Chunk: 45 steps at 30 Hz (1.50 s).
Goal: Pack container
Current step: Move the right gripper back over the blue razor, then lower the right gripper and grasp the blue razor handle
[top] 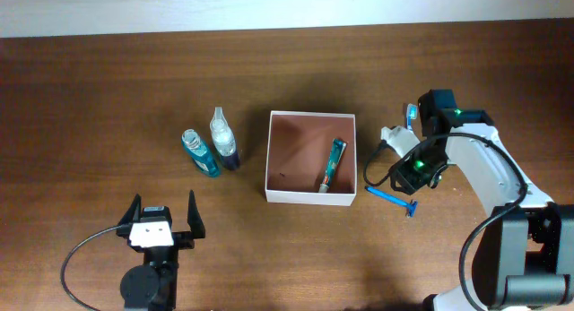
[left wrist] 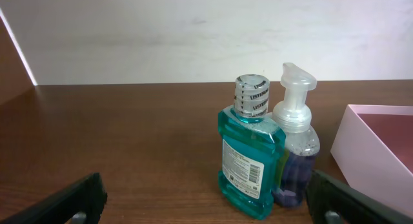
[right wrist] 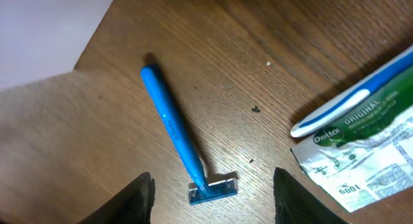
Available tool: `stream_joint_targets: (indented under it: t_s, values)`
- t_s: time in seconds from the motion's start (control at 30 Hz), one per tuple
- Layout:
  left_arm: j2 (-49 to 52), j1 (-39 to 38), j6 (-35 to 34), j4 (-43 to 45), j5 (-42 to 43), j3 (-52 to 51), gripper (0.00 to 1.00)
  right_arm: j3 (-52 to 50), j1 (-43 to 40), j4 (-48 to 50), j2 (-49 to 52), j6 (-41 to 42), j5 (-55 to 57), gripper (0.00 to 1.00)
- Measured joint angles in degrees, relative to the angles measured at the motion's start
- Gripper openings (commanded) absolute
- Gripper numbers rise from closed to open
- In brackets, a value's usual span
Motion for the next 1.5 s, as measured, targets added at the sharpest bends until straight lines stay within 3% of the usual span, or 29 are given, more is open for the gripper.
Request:
stream_joint_targets:
  t_s: [0.47, 1.07, 1.3, 1.37, 1.5]
  values:
    - [0.0, 0.0, 0.0, 0.0, 0.0, 0.0, 1.00, -1.8, 0.0, -0.6, 0.1, -9.1, -0.9, 0.51]
    - [0.0, 0.0, 0.0, 0.0, 0.0, 0.0, 1.00, -5.6, 0.0, 4.4, 4.6, -10.1, -1.7, 0.44]
    - [0.0, 0.0, 0.0, 0.0, 0.0, 0.0, 0.99, -7.2, 0.0, 9.1, 5.0, -10.2, -1.8, 0.49]
    - [0.0, 0.0, 0.0, 0.0, 0.0, 0.0, 0.99, -8.1, 0.0, 10.2, 4.9, -10.2, -1.8, 0.48]
    - [0.0, 0.0, 0.0, 0.0, 0.0, 0.0, 1.00, -8.5, 0.0, 11.0, 4.7, -10.0, -1.7, 0.35]
